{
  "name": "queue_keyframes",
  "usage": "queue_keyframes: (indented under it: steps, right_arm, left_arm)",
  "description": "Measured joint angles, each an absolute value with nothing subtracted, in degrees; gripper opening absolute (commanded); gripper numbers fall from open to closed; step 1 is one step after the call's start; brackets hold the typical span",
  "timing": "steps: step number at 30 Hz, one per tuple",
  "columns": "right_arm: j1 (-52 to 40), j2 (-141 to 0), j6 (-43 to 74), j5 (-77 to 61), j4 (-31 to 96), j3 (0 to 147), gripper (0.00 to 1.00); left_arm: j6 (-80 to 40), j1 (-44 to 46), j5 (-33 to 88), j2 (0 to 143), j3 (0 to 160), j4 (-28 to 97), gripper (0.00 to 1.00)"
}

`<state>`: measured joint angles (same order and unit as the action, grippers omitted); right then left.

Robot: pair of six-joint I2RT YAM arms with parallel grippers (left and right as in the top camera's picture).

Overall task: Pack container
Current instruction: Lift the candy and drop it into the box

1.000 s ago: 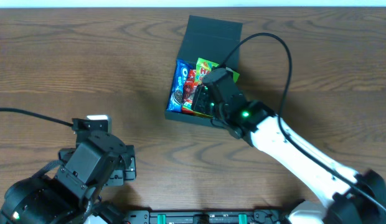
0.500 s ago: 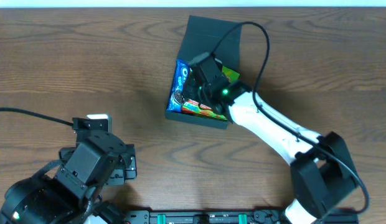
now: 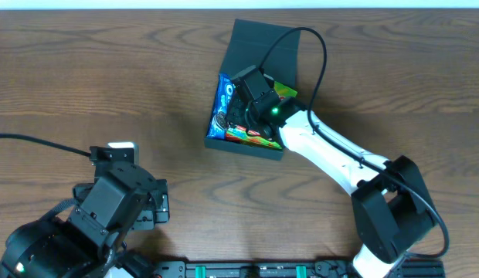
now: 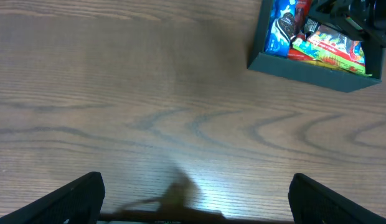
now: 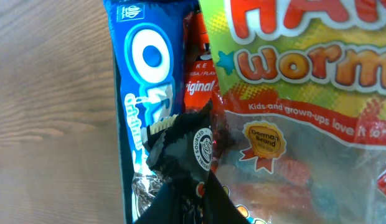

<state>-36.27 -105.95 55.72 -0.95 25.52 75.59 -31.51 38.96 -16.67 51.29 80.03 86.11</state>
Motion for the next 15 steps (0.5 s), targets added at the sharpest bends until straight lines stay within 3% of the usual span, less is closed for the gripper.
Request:
queue_keyframes:
  steps: [2,4,12,14,15]
  right_arm:
    - [-36.3,-106.0,55.0,-0.8,25.5,75.6,0.11]
    - [-36.3,-106.0,54.8,-0.8,25.3,75.6,0.20]
    - [-36.3,-106.0,52.9,-0.5,23.8,75.6,0.77]
    - [-36.3,-106.0,51.9,-1.0,22.4,75.6,0.99]
    - [-36.3,-105.9,51.3,-1.6,21.7,75.6,0.99]
  left_arm:
    - [-31.5,39.0,-16.7,51.3,80.0,86.1,0.95]
    - [-31.5,39.0,-16.7,51.3,80.0,86.1,0.95]
    - [-31.5,39.0,-16.7,51.3,80.0,86.1,0.95]
    - [-31.5,39.0,-16.7,51.3,80.0,86.1,0.95]
    - [-31.5,39.0,-16.7,51.3,80.0,86.1,0.95]
